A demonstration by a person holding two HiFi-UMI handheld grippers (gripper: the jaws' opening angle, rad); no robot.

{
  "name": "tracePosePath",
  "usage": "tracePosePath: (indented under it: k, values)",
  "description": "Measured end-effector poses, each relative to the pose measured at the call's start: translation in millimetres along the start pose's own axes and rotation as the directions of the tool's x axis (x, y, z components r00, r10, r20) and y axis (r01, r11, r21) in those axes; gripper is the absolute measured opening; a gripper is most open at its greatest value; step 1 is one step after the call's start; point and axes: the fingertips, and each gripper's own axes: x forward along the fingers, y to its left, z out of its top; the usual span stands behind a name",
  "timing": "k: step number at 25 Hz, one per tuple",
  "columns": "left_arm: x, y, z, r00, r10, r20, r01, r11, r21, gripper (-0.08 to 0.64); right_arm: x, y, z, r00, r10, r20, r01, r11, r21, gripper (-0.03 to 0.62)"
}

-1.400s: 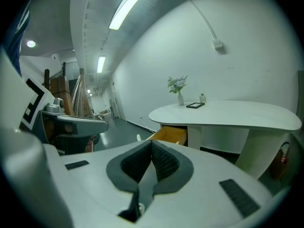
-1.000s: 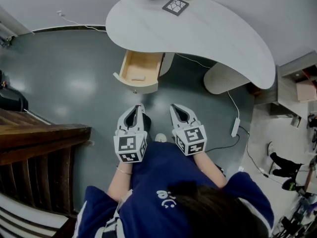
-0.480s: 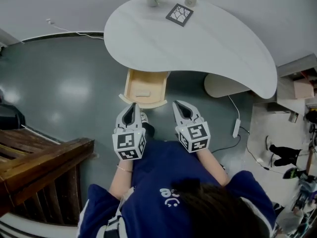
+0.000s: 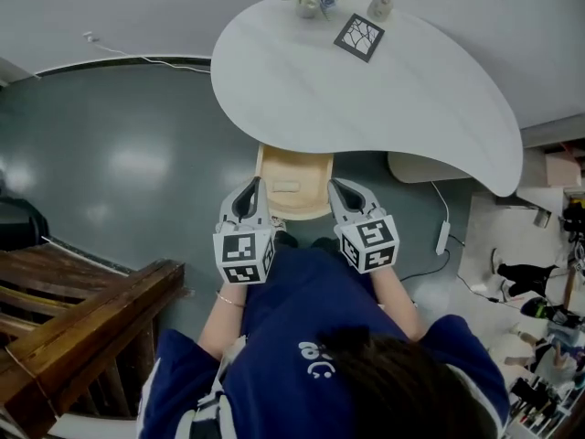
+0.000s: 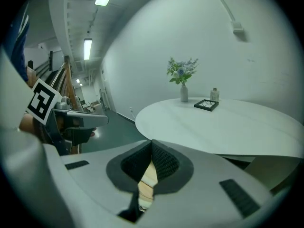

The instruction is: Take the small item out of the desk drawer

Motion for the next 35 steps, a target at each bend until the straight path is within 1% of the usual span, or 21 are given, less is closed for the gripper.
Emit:
tracePosePath:
  k: [4, 9, 11, 16, 20, 24, 27, 31, 35]
  values:
    - [6.8, 18.3, 4.5, 1.0, 0.0, 0.0, 0.0, 1.0, -0.005, 0.003, 15.4, 6.8, 0.1, 1.0, 0.001, -0.03, -0.001, 1.0, -0.01, 0.008]
    - [11.7, 29.8, 5.6, 1.0, 0.01, -0.009, -0.011, 1.0, -0.024, 0.003, 28.7, 12.8, -6.2, 0.994, 0.037, -0.1, -0.041, 0.998, -0.038, 0.008]
    - [10.9, 32.4, 6.1, 1.0, 0.021, -0.01, -0.021, 0.999, -0.034, 0.003, 32.5, 14.0, -5.4, 0.992, 0.052, -0.114, -0.057, 0.997, -0.049, 0.008]
    - [12.6, 40.3, 10.5, 0.998, 0.064, -0.011, -0.065, 0.996, -0.06, 0.003, 45.7, 14.6, -1.6, 0.981, 0.101, -0.163, -0.119, 0.987, -0.104, 0.008]
    - [9.6, 45.2, 16.0, 0.994, 0.111, -0.003, -0.111, 0.991, -0.075, 0.003, 56.5, 17.8, -7.6, 0.961, 0.157, -0.23, -0.194, 0.97, -0.148, 0.022]
    - [2.4, 48.8, 18.3, 0.986, 0.168, 0.006, -0.166, 0.982, -0.089, 0.003, 69.4, 25.1, -17.6, 0.929, 0.216, -0.3, -0.287, 0.933, -0.217, 0.049]
    - [-5.7, 52.0, 14.5, 0.977, 0.213, -0.004, -0.212, 0.973, -0.094, 0.003, 79.3, 33.0, -30.6, 0.893, 0.266, -0.364, -0.367, 0.898, -0.244, 0.08]
    - [-18.1, 56.7, 10.4, 0.962, 0.272, -0.009, -0.271, 0.956, -0.108, 0.003, 89.0, 44.5, -50.7, 0.834, 0.311, -0.455, -0.469, 0.834, -0.291, 0.103]
    - [-29.2, 61.7, 5.2, 0.944, 0.329, -0.019, -0.329, 0.937, -0.121, 0.003, 98.4, 49.1, -67.8, 0.784, 0.321, -0.532, -0.544, 0.768, -0.338, 0.121]
